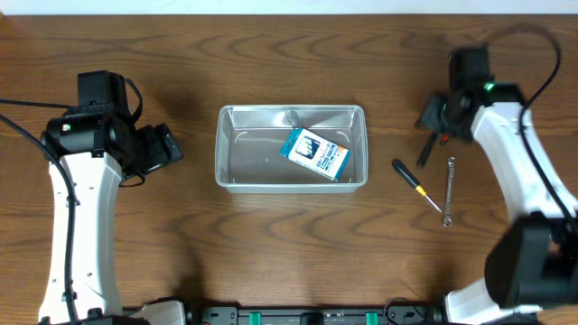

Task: Pack container
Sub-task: 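Lift the hammer with the right gripper, lower into the container, release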

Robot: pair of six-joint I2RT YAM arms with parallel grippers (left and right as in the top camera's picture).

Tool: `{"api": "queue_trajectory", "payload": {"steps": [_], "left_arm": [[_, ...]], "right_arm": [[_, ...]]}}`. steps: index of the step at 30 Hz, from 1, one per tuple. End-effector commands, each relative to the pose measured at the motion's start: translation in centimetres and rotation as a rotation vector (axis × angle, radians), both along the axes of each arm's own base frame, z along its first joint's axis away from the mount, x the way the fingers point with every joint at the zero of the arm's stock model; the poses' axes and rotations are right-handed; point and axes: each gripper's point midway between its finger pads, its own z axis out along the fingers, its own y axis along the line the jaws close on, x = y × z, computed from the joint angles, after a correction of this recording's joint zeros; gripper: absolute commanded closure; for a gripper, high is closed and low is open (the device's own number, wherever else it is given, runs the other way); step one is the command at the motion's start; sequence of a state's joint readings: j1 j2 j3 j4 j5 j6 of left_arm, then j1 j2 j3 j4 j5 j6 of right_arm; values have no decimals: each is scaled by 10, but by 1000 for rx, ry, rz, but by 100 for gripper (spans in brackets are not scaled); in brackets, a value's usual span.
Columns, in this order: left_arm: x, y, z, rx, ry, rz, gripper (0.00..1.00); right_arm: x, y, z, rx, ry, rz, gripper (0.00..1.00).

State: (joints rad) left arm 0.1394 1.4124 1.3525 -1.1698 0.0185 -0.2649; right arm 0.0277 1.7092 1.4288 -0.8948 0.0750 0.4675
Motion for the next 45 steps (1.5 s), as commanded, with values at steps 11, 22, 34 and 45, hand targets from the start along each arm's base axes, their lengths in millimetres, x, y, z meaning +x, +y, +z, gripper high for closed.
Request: {"api": "queue_trajectory", "payload": {"steps": [11,22,34,45], "left_arm": [[2,3,4,17,-12,1,2],[2,3,4,17,-11,1,2],[2,3,4,17,-12,1,2],[2,3,4,17,-12,1,2]], "right_arm": [[-31,176,106,-228,-79,1286,99],[-28,254,6,-245,49,1682,99],[-35,294,-72,-170,139,1782,48],[35,247,2,-344,26,1286,1]]}}
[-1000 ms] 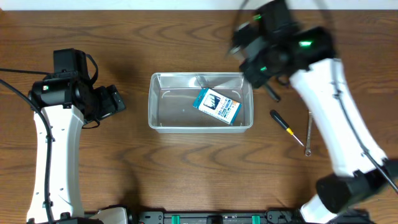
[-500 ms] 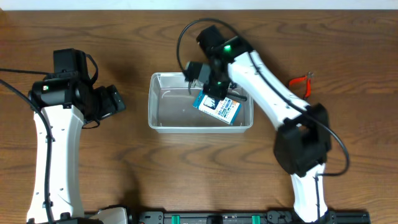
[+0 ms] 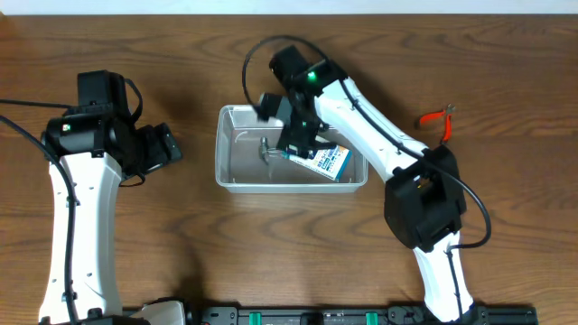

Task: Pack container
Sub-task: 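Lift the hammer with the right gripper, lower into the container, release, then grasp the red-handled pliers with the right gripper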

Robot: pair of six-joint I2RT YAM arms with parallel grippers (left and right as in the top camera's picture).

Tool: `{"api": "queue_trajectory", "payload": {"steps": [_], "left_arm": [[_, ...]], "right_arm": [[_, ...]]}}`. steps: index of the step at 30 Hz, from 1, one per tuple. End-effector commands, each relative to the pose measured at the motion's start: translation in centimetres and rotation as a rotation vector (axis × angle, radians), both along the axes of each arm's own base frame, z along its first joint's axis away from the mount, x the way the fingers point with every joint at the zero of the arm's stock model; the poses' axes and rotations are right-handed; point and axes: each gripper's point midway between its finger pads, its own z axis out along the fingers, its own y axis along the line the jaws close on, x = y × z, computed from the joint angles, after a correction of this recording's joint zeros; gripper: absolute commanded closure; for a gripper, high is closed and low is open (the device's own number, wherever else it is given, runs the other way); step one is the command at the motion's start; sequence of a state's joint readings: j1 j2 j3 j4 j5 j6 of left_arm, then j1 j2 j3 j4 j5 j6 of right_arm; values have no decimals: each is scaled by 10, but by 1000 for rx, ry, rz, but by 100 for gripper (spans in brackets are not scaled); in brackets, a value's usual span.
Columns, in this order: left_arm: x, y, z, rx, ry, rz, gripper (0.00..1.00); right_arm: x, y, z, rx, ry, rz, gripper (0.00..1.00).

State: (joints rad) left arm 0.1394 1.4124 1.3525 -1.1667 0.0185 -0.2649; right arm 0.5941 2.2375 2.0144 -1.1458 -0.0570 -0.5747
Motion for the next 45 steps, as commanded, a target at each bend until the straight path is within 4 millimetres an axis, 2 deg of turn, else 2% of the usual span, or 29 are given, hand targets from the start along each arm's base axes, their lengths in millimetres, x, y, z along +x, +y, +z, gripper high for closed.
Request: {"api": "queue_trajectory", "payload": {"steps": [1,4,7,9,12,15,18,22,26,36,40,45], "left_arm": [[1,3,4,17,-9,1,2],[1,3,4,17,-9,1,2],[1,3,4,17,-8,1,2],[1,3,4,16,-9,1,2],[1,3,4,17,-9,1,2],[1,3,4,16,-9,1,2],[1,3,4,16,-9,1,2],[1,3,4,16,-8,2,2],[1,3,4,16,-9,2,2],[1,3,4,16,-9,2,2],[1,3,4,16,-9,2,2],[1,3,4,16,-8,2,2]], "right_arm": [[52,-47,68,20,-198,-377,1],[76,-95,103,88,-253,-660,1],[86,-156,117,127,-246,-919,1],[85,-196,114,107,-210,-1010,1],[78,-254,98,38,-148,-1095,1],[75,-300,81,-5,-101,-1182,1],[72,-332,64,-27,-56,-1237,1],[66,-354,34,-40,28,-1249,5],[60,-365,7,-54,81,-1275,5],[33,-358,-62,-84,179,-1308,11],[24,-357,-79,-94,196,-1308,11],[24,-358,-93,-84,178,-1310,12]]}}
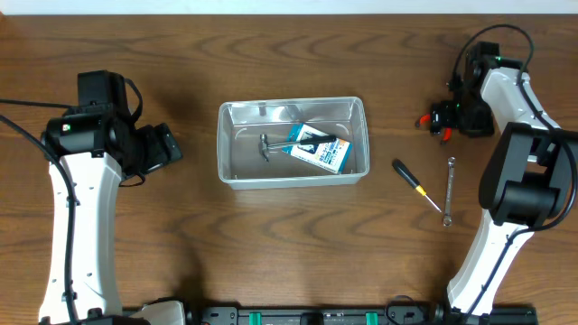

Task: Pack container
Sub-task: 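Grasp the red-handled pliers with the right gripper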

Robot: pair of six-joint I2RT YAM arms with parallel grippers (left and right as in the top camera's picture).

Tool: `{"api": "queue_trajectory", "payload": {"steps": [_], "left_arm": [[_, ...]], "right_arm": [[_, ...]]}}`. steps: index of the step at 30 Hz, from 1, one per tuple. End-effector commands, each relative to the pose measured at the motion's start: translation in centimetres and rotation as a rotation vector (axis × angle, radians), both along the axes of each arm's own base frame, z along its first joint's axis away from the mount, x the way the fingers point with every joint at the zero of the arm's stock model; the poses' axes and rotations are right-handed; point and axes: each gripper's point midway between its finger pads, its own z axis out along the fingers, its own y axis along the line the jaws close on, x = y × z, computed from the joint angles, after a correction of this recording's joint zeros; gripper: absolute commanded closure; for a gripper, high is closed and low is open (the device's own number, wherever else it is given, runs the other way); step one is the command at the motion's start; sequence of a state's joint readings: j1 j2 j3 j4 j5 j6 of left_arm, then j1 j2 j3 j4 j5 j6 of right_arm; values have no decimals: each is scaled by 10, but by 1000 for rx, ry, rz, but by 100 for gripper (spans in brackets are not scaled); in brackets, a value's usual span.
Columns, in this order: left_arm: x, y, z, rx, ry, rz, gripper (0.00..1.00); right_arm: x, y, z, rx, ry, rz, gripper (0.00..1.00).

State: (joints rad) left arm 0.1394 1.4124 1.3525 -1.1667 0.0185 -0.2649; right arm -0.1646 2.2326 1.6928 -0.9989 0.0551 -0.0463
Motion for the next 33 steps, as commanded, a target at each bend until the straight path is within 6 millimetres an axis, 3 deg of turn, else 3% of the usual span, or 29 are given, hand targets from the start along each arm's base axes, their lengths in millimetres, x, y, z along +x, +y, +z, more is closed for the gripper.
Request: {"api": "queue_trajectory", "payload": {"steps": [1,9,12,18,20,23,26,29,33], "left_arm": [[1,3,4,16,-8,2,2],[1,2,4,9,-9,0,2],[1,2,4,9,-9,0,2],[1,2,4,9,-9,0,2],[1,2,4,9,-9,0,2],[1,2,4,10,-9,0,2],[1,2,4,10,-9,0,2],[1,2,4,10,-9,-1,2],[1,2,4,10,-9,-1,2]], "right_arm": [[-4,2,-12,10,9,-17,12],[-7,2,-20,11,6,-84,39],[-7,3,-20,14,6,-94,54],[-9,3,-20,16,15,-94,72],[-11,4,-20,16,21,-94,84],[-11,4,-20,17,23,-94,87],[-11,4,-20,17,23,-94,99],[-10,5,-16,16,18,-90,99],[0,13,15,9,-42,-63,99]]}}
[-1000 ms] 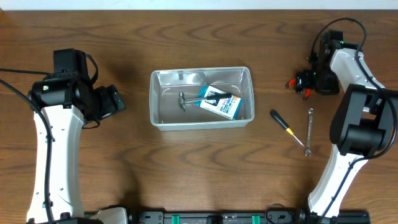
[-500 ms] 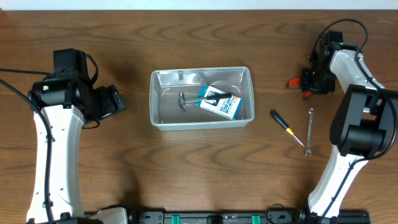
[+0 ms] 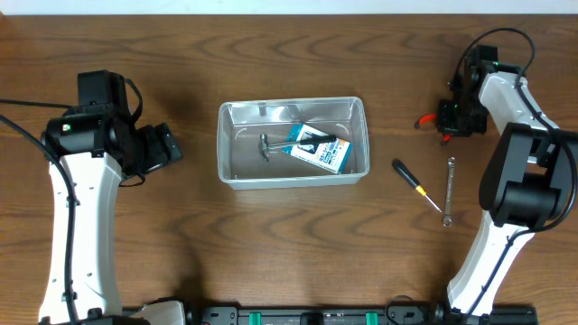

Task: Pack container
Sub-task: 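Grasp the red-handled pliers with the right gripper, then carry the pliers into the container with the right gripper and release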

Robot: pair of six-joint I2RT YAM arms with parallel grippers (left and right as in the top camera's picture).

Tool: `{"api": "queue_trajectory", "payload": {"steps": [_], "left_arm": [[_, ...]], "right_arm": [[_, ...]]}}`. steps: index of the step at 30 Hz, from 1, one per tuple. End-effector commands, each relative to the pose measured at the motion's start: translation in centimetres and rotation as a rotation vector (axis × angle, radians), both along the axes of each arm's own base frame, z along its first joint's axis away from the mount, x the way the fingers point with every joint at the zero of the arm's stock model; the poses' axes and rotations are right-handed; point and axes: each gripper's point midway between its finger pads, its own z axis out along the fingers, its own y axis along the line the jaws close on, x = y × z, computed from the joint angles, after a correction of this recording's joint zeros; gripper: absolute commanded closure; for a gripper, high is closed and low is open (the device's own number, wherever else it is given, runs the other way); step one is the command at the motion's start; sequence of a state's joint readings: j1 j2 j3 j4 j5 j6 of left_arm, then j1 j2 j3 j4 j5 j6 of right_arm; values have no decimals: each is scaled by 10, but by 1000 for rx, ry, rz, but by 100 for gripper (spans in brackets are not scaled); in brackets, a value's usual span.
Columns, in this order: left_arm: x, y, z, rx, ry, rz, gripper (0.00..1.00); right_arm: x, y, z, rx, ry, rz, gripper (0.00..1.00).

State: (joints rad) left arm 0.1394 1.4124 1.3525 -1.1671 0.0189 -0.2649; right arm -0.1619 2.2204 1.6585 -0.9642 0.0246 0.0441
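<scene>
The metal container stands mid-table. Inside lie a blue card pack and a small hammer to its left. Red-handled pliers lie on the table at the far right. My right gripper sits directly over them and hides their middle, so its fingers cannot be made out. My left gripper hovers left of the container, away from everything; its fingers cannot be made out either.
A black-and-yellow screwdriver and a thin wrench lie on the table right of the container, below the pliers. The right arm's cable loops above its wrist near the back edge.
My right gripper has shifted a little to the right over the pliers. The container, its contents and the left arm have not moved.
At first the container held only the blue pack and my right gripper was at the far right by the tools. Then it reached into the container with the hammer. By the last earlier moment the hammer lay inside and the gripper was back at the pliers, where it remains.
</scene>
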Motion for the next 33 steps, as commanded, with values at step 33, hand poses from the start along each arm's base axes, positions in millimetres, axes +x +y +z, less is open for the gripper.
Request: {"api": "queue_trajectory", "payload": {"steps": [33], "left_arm": [[1,2,4,10,-10,-1,2]], "right_arm": [[-56,347,82,263,-211,1487,99]]}}
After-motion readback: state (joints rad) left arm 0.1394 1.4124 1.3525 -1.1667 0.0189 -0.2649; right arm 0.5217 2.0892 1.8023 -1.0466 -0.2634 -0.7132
